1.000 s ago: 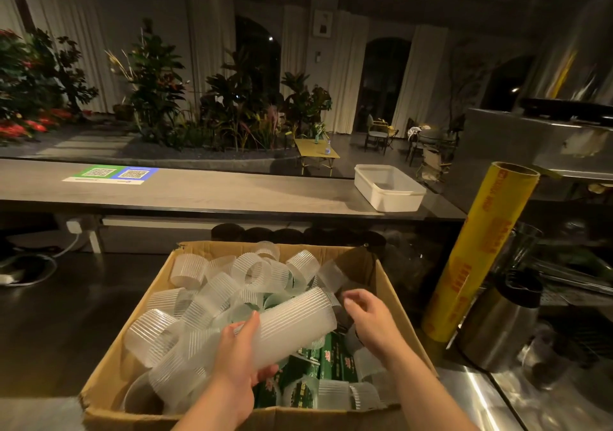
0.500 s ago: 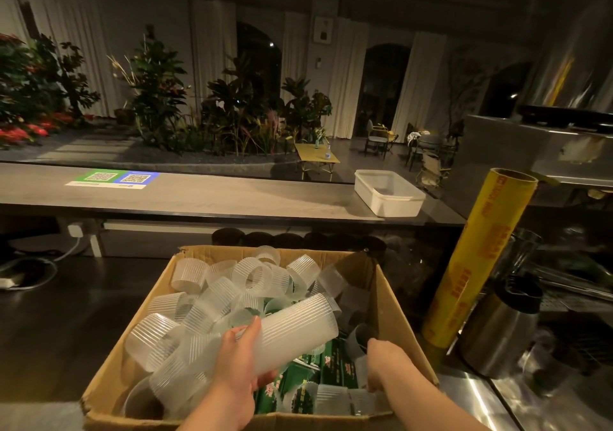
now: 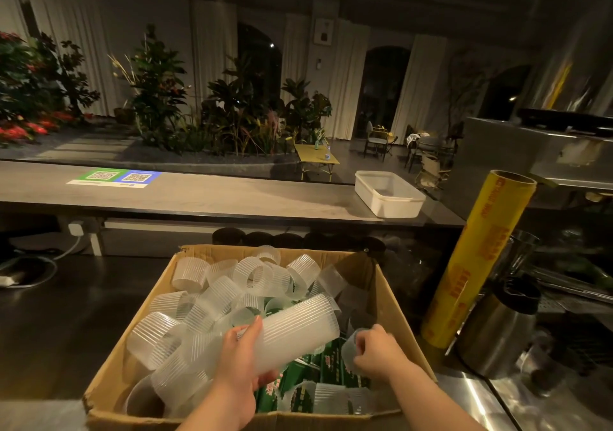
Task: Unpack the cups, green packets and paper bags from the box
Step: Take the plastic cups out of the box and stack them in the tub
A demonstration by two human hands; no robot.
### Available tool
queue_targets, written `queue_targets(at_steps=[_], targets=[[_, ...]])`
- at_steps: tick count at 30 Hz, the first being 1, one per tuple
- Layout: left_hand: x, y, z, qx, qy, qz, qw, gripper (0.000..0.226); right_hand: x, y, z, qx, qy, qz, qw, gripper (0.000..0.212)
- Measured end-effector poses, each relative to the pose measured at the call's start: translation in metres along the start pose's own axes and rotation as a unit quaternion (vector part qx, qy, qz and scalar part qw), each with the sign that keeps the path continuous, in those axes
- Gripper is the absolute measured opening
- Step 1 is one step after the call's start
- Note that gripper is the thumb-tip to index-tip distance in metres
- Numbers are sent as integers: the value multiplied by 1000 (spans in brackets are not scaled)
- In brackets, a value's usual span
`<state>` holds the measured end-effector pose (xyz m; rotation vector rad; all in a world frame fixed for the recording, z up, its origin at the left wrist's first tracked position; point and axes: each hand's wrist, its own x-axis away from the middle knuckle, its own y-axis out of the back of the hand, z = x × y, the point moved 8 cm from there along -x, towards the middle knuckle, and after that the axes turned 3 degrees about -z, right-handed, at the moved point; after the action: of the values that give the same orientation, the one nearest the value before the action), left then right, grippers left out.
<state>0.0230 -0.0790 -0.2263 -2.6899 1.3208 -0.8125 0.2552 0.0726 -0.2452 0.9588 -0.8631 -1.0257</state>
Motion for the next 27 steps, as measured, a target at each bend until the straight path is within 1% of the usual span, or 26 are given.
queue_targets(at_steps=[2, 4, 5, 8, 10, 11, 12, 13, 15, 18, 19, 20, 21, 23, 24, 25, 26, 27], targets=[[0, 0, 0, 0, 0, 0, 1000, 29, 4, 4, 2, -125, 4, -8, 992, 11], [0, 0, 0, 0, 1, 1, 1000, 30, 9, 14, 4, -251, -4, -27, 968, 19], [0, 0, 1, 0, 2, 0, 1000, 30, 12, 20, 5, -318, -8, -37, 947, 24], [0, 0, 0, -2, 4, -3, 1000, 30, 17, 36, 6, -492, -25, -66, 868, 30], [1, 0, -1, 1, 5, -3, 1000, 27, 20, 39, 11, -584, -38, -65, 808, 48], [1, -1, -1, 2, 6, -2, 1000, 27, 23, 41, 14, -624, -47, -60, 778, 52], [2, -1, -1, 2, 6, -1, 1000, 27, 24, 42, 16, -656, -55, -52, 751, 52], [2, -1, 0, 0, 6, 0, 1000, 27, 24, 41, 16, -683, -64, -47, 726, 45], [2, 0, 0, -3, 5, 3, 1000, 27, 26, 39, 17, -708, -88, -40, 700, 30], [2, -1, 0, -7, 5, 5, 1000, 27, 25, 36, 17, -738, -117, -58, 662, 28], [2, -1, 0, -8, 6, 4, 1000, 26, 26, 36, 18, -742, -119, -64, 657, 29], [2, -1, -1, -8, 6, 3, 1000, 26, 25, 36, 20, -739, -112, -65, 661, 33], [2, -1, -1, -9, 6, 3, 1000, 27, 24, 35, 24, -731, -96, -59, 673, 42], [3, -2, -2, -10, 3, 5, 1000, 28, 26, 37, 37, -687, -39, -16, 726, 60], [4, -3, -2, -12, -1, 8, 1000, 28, 28, 38, 46, -657, -11, 14, 754, 62], [4, -3, -3, -16, -6, 11, 1000, 29, 31, 40, 50, -630, 9, 31, 776, 57], [4, -3, -4, -19, -10, 10, 1000, 29, 31, 42, 51, -610, 19, 31, 791, 49], [3, -2, -4, -20, -11, 8, 1000, 30, 30, 47, 49, -599, 17, 13, 800, 40]])
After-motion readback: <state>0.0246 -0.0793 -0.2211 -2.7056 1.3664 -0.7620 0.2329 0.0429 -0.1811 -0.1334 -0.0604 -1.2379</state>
